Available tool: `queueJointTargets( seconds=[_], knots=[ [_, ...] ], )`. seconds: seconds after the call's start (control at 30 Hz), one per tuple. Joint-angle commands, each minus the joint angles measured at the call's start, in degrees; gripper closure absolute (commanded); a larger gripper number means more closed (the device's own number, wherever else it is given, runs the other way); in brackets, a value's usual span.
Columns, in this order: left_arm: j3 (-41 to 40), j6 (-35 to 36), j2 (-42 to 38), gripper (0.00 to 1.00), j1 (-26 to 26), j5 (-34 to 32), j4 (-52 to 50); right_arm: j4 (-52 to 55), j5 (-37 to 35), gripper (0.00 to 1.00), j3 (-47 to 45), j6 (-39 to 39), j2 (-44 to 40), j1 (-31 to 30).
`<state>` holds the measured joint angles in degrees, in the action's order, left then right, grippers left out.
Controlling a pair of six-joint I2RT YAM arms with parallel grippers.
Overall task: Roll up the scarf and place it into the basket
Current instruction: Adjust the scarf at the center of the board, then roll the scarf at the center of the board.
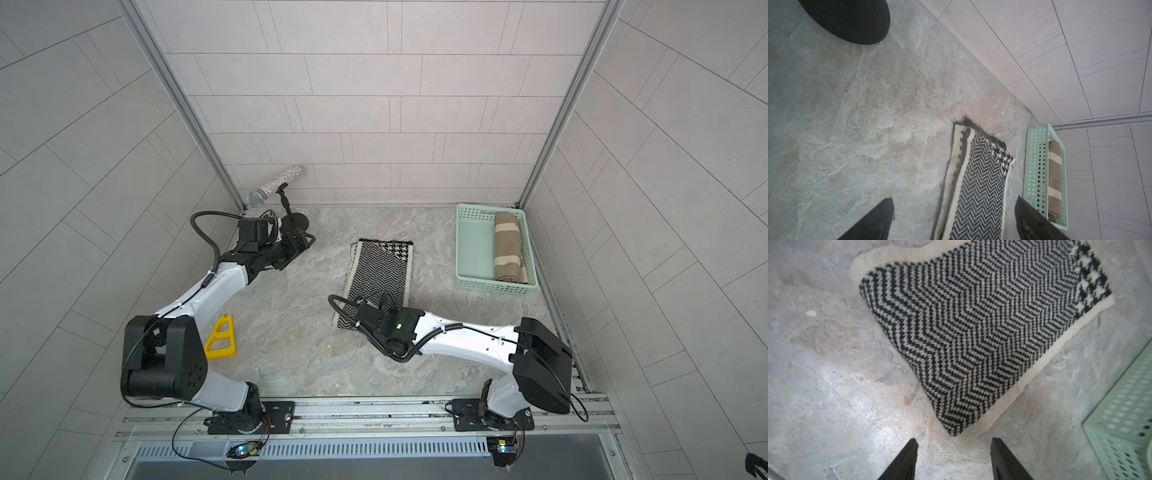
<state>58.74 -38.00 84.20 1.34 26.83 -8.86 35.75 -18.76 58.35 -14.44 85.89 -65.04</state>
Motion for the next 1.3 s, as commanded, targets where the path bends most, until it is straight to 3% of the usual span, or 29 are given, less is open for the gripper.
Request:
queueJointTargets(
  seconds=[0.0, 0.4, 0.5, 0.63, 0.7, 0.87, 1.03, 1.27],
  knots=[
    [-2.1, -1.1, -3.1, 0.03, -1.8, -0.8, -3.0, 0.5, -7.8, 0.41, 0.0, 5.9, 4.4, -3.2],
    [-6.0, -2.3, -9.1, 0.03, -4.2, -0.2, -3.5, -3.1, -18.2, 0.38, 5.5, 11.7, 22.1, -4.5],
    [-6.3, -1.6, -9.9, 0.03, -4.3, 0.4, -4.7, -4.9, -18.3, 0.51, 6.8, 13.4, 25.2, -4.1],
    [-7.0, 1.2, -10.8, 0.03, -4.3, 1.0, -9.5, -5.8, -14.8, 0.88, 9.4, 14.4, 26.0, -3.5],
    [-7.9, 2.6, -11.5, 0.04, -4.2, 1.4, -11.7, -4.9, -11.1, 1.00, 11.0, 13.9, 25.2, -2.7],
    [-12.5, 4.5, -13.1, 0.16, -4.0, 3.9, -14.8, -1.3, 11.6, 1.00, 15.7, 10.9, 21.3, 3.3],
    [-16.7, 5.1, -14.2, 0.36, -1.0, 6.5, -16.1, 2.3, 31.0, 1.00, 20.2, 8.5, 22.6, 12.4],
    [-19.1, 4.4, -16.4, 0.68, 6.7, 6.8, -17.0, 5.4, 49.2, 1.00, 25.1, 6.6, 28.2, 20.9]
  ],
)
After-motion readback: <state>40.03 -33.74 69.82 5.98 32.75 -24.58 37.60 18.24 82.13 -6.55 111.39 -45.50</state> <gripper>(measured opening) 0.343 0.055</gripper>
